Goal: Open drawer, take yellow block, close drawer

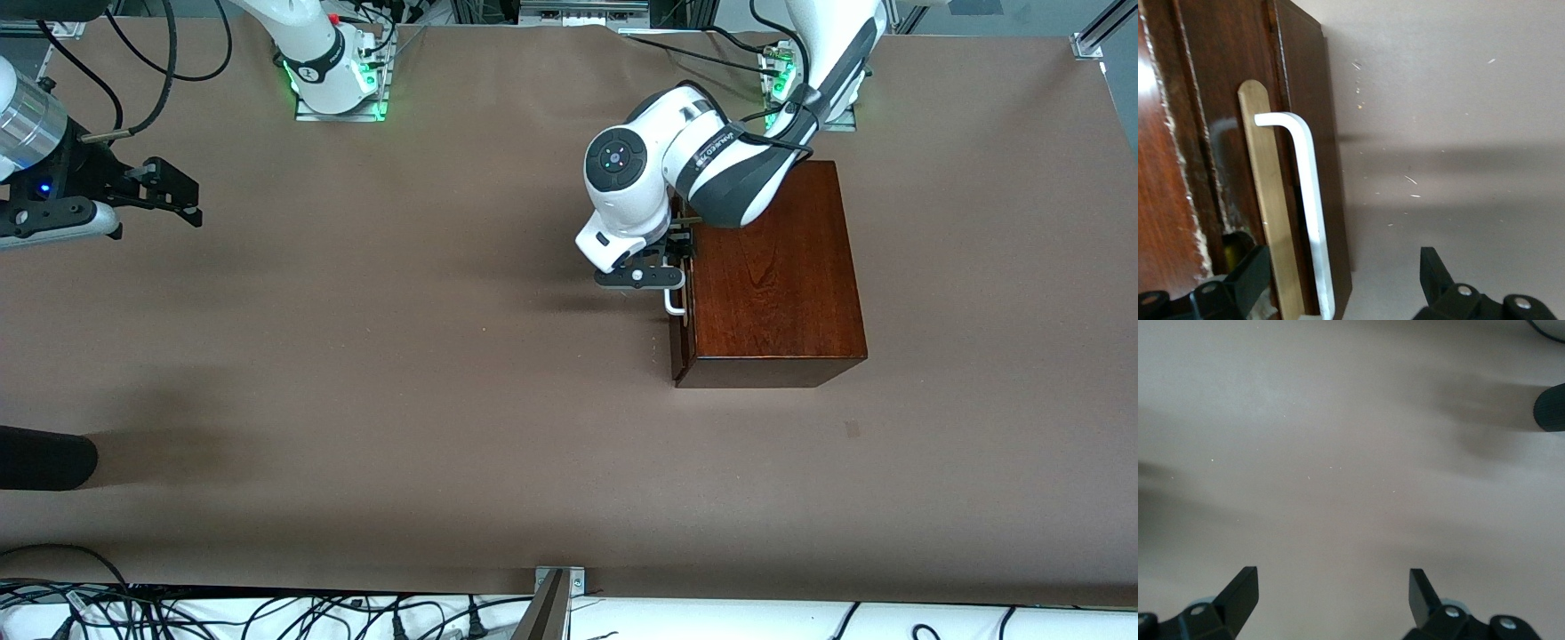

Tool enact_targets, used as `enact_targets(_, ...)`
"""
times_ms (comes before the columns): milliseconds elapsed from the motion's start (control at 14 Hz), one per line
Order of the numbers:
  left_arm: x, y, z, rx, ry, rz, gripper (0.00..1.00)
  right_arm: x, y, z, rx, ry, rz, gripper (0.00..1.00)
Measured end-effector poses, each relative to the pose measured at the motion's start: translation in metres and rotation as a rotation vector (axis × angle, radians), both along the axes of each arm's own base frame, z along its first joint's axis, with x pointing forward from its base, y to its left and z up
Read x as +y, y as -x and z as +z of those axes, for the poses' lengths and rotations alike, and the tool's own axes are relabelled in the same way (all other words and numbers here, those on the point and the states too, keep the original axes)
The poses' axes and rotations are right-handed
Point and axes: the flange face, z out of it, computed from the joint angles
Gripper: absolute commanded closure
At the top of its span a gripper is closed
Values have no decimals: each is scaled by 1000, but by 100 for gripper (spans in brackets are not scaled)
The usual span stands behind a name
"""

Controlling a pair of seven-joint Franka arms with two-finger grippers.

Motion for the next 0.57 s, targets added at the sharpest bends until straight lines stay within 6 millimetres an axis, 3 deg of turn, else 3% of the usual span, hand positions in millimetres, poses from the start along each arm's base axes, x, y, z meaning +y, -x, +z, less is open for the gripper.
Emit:
enact_targets(429, -2, 6, -12, 6, -31, -24, 0, 0, 0, 0, 0, 0, 0, 0)
enact_targets(571, -8, 13, -26, 8, -57, -28, 0, 0, 0, 0, 0, 0, 0, 0)
